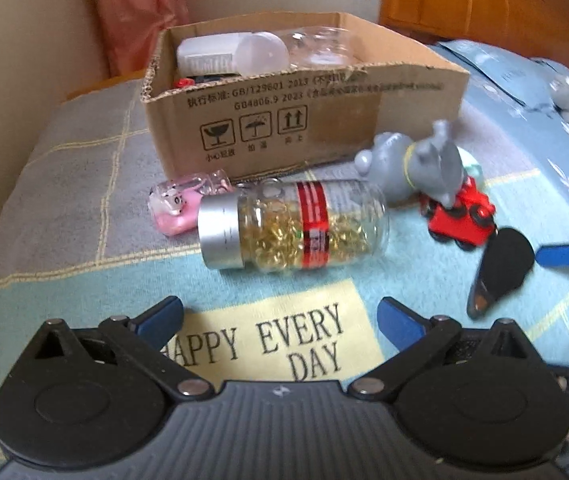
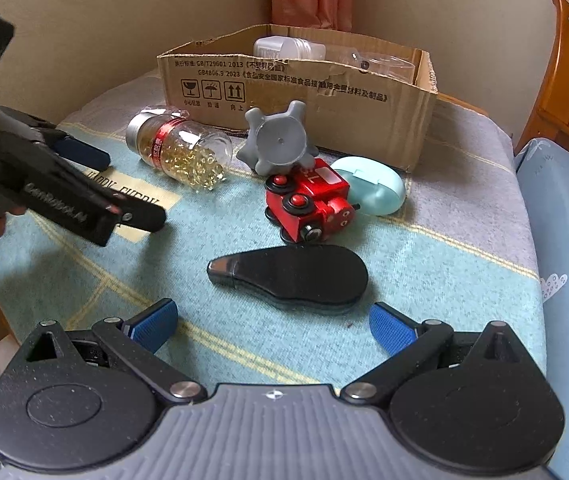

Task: Organize rigid objects
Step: 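Grasp the capsule bottle with the left tool while the right tool approaches the black oval, then close the right tool on the black oval while the left tool lifts the capsule bottle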

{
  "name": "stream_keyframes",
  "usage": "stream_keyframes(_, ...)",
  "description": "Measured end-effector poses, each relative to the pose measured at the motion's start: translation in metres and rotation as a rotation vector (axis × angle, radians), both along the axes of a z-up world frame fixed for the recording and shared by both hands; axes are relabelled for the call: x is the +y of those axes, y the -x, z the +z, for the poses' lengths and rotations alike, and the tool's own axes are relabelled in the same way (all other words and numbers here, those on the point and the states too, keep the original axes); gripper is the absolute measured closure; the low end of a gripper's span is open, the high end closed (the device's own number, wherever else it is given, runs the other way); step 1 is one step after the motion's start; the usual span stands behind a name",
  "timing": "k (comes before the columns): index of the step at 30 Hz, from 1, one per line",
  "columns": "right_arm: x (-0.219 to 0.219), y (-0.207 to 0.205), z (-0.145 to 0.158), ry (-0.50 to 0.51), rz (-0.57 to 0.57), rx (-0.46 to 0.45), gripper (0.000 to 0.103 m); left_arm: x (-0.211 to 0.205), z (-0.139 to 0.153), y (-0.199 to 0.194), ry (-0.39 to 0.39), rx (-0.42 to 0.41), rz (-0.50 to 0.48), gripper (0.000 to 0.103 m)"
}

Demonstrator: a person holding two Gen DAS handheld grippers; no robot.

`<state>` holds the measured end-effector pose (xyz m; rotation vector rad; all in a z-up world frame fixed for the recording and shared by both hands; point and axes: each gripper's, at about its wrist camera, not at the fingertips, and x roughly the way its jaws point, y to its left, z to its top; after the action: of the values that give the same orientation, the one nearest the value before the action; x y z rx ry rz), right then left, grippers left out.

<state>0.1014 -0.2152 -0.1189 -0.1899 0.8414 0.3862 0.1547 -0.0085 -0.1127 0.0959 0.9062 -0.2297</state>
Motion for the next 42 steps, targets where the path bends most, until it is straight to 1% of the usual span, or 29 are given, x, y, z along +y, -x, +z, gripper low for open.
stream_keyframes(13, -0.006, 0.005, -0.001, -0.009, 0.012, -0.022, 0.000, -0.016, -0.003, -0.013, 0.011, -0.040, 0.043, 0.001)
stream_keyframes(18, -0.003, -0.001, -0.002, -0.010, 0.001, -0.031, 0.000, -0.020, -0.002, -0.018, -0.007, -0.050, 0.042, 0.001)
stream_keyframes(25, 0.005, -0.015, -0.003, -0.012, -0.002, -0.045, 0.000, -0.020, 0.004, -0.016, -0.030, -0.091, 0.024, 0.001)
stream_keyframes(31, 0.011, -0.023, -0.003, -0.005, -0.023, -0.041, 0.000, -0.017, 0.007, -0.020, 0.000, -0.085, 0.039, 0.002)
stream_keyframes(33, 0.012, -0.023, -0.002, -0.005, -0.028, -0.040, 0.000, -0.015, 0.007, -0.022, 0.017, -0.072, 0.038, 0.003)
stream_keyframes(36, 0.011, -0.020, -0.001, -0.005, -0.036, -0.043, 0.004, -0.014, 0.008, -0.023, 0.033, -0.067, 0.041, 0.005)
stream_keyframes(38, 0.010, -0.018, 0.000, -0.005, -0.039, -0.044, 0.009, -0.014, 0.010, -0.022, 0.033, -0.070, 0.041, 0.009)
stream_keyframes(39, 0.009, -0.017, 0.001, -0.004, -0.041, -0.044, 0.010, -0.013, 0.011, -0.023, 0.030, -0.068, 0.041, 0.009)
stream_keyframes(42, 0.008, -0.016, 0.002, 0.000, -0.045, -0.038, 0.010, -0.011, 0.012, -0.023, 0.037, -0.057, 0.033, 0.009)
